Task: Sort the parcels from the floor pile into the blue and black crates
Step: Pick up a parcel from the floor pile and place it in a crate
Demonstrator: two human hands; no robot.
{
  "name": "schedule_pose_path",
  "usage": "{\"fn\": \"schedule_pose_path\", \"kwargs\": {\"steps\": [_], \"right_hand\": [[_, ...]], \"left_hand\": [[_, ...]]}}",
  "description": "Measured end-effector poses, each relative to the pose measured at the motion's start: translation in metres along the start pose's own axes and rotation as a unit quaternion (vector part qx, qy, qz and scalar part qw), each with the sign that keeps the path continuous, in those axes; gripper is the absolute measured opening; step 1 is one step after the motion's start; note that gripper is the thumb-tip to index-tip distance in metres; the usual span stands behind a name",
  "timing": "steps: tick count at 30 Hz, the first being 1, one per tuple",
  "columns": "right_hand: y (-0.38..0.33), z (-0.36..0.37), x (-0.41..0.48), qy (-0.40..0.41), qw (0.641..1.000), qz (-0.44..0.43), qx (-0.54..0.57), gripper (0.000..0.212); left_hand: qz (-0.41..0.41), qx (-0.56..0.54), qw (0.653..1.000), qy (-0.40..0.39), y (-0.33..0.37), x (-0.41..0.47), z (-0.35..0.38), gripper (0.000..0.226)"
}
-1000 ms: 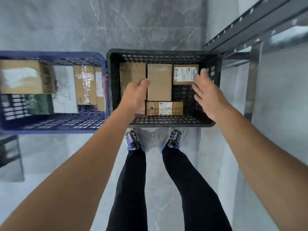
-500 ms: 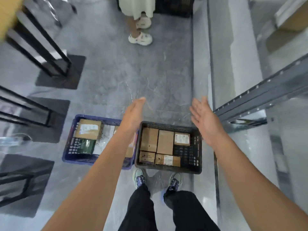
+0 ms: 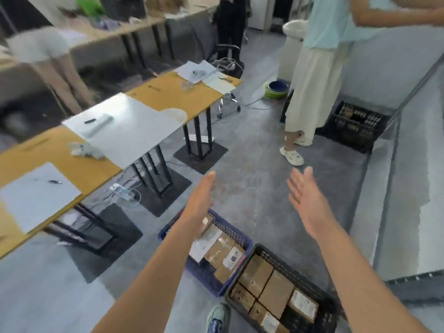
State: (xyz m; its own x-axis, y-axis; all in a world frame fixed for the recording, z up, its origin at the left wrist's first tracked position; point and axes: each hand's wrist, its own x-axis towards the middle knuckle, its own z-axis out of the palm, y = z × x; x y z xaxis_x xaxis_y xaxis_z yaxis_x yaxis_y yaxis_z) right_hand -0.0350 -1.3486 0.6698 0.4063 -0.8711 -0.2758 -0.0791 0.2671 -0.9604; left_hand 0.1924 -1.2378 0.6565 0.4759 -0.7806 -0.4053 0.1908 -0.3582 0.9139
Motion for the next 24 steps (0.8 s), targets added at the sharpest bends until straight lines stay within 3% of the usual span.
{"fn": "schedule_pose_path", "kwargs": {"steps": [2, 10, 15, 21, 24], "right_hand": [[-0.007, 0.022, -0.002, -0.044, 0.999, -0.009, -0.013, 0.080], [-0.005, 0.136, -0.051, -0.267, 0.959, -0.035, -0.086, 0.080], [0.012, 0.222, -0.106, -0.385, 0.915, -0.027, -0.116, 0.084], [0.039, 0.337, -0.188, -0.494, 0.861, 0.003, -0.120, 0.107], [0.056, 0.396, -0.235, -0.540, 0.831, 0.017, -0.133, 0.107]], "left_hand": [[0.000, -0.026, 0.999, 0.044, -0.001, -0.028, -0.023, 0.068], [-0.005, -0.106, 0.964, 0.245, -0.049, -0.158, -0.117, 0.078], [-0.009, -0.194, 0.914, 0.355, -0.084, -0.244, -0.175, 0.062], [0.012, -0.247, 0.856, 0.455, -0.134, -0.352, -0.246, 0.041], [0.009, -0.264, 0.823, 0.502, -0.168, -0.404, -0.280, 0.055]]}}
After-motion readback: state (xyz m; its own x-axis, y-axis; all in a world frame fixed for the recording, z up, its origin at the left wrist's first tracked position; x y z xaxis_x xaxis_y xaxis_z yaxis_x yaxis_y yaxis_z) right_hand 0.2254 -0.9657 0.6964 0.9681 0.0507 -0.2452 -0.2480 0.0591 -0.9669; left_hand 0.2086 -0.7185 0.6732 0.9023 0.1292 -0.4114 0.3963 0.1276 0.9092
